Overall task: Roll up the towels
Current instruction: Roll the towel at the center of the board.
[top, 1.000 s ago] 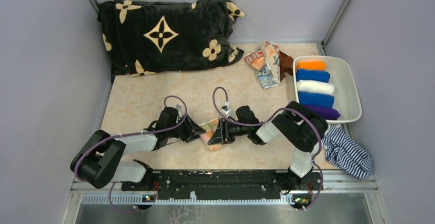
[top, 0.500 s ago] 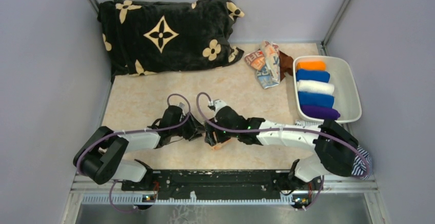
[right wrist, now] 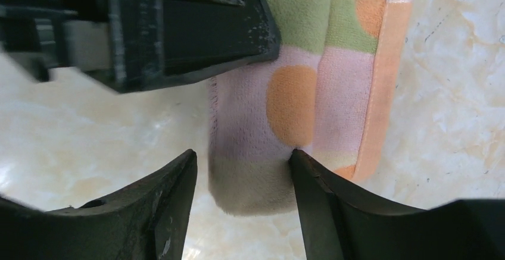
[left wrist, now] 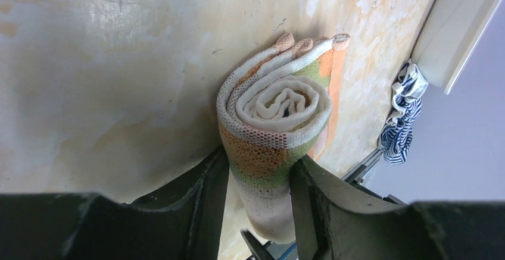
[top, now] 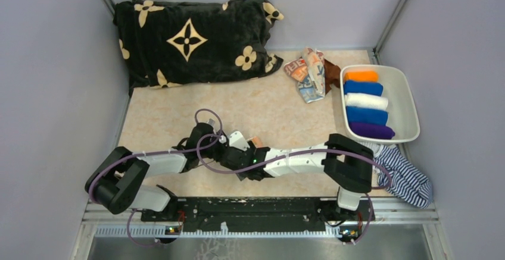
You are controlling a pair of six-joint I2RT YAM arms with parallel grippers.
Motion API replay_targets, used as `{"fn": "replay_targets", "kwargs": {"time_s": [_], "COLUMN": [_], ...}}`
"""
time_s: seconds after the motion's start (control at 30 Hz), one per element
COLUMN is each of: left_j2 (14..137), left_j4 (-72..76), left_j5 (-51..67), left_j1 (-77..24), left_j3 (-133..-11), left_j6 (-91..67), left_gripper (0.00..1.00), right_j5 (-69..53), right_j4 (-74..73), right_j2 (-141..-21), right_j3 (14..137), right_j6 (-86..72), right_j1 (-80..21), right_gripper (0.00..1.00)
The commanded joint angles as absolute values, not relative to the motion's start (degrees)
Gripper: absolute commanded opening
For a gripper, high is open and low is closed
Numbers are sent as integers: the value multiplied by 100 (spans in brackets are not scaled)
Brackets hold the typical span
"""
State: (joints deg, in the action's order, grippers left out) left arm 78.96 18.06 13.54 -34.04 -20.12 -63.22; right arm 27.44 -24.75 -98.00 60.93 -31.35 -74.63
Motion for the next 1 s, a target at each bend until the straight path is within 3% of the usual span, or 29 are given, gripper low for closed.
{"fn": "replay_targets", "kwargs": {"time_s": [0.0, 0.23, 0.43, 0.67, 0.8, 0.97], "left_j2": [8034, 7726, 6405, 4827, 4237, 4064], "left_j4": [1140, 1053, 306, -317, -415, -54], "left_j5": [854, 766, 271, -49, -14, 209], "left_j1": [-3455, -3454, -3438, -3422, -3410, -3410], "left_j3": [-1890, -1584, -1165, -1131, -1021, -760], "left_j6": [-6210, -6448, -6702, -6710, -6739, -6768], "left_gripper": [49, 49, 52, 74, 77, 76], "right_j5": [3123, 2894, 1812, -1427, -3132, -4423], "right_j4": [-2735, -2439, -1583, 365, 1462, 2561], "right_j2": [-10148, -10450, -10290, -9860, -10048, -10582], "right_j3": [6315, 6314, 6119, 4983, 4516, 4274], "right_j6": [-3248, -2836, -2080, -2286, -2813, -3679], "right_j1": [-7523, -7550, -7383, -6241, -5533, -4926], "right_gripper": [57, 37, 19, 17, 19, 20]}}
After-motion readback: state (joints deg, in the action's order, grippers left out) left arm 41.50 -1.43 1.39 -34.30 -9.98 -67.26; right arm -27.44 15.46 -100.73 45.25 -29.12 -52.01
